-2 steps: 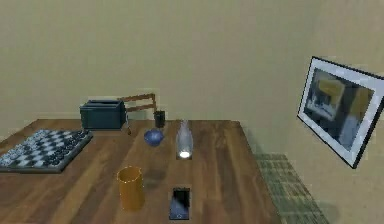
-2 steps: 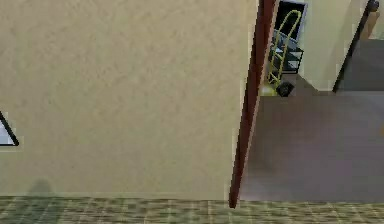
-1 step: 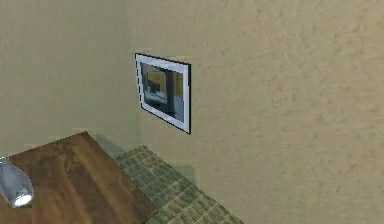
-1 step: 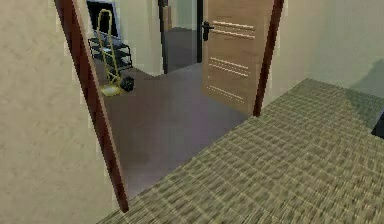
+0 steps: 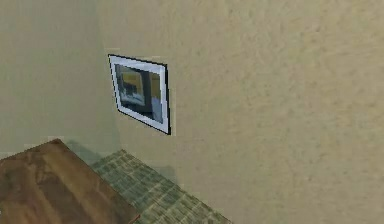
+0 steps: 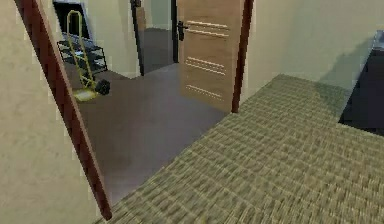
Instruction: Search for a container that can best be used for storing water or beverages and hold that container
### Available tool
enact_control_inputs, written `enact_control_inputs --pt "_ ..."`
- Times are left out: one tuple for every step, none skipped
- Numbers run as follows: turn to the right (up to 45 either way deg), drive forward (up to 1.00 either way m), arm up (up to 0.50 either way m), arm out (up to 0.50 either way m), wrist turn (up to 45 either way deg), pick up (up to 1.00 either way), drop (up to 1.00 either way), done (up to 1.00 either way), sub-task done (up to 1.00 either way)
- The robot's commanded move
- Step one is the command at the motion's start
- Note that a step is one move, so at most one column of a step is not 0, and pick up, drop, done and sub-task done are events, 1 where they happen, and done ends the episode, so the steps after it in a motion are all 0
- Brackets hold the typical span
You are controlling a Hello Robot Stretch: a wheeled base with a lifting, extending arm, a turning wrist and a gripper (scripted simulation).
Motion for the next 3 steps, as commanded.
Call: enact_control_inputs --pt "0.0 0.6 0.0 0.0 0.0 0.0 0.0 0.0 0.0" --pt "0.0 0.2 0.0 0.0 0.0 0.0 0.0 0.0 0.0" --pt "-45.0 0.0 0.0 0.0 0.0 0.0 0.0 0.0 0.0"
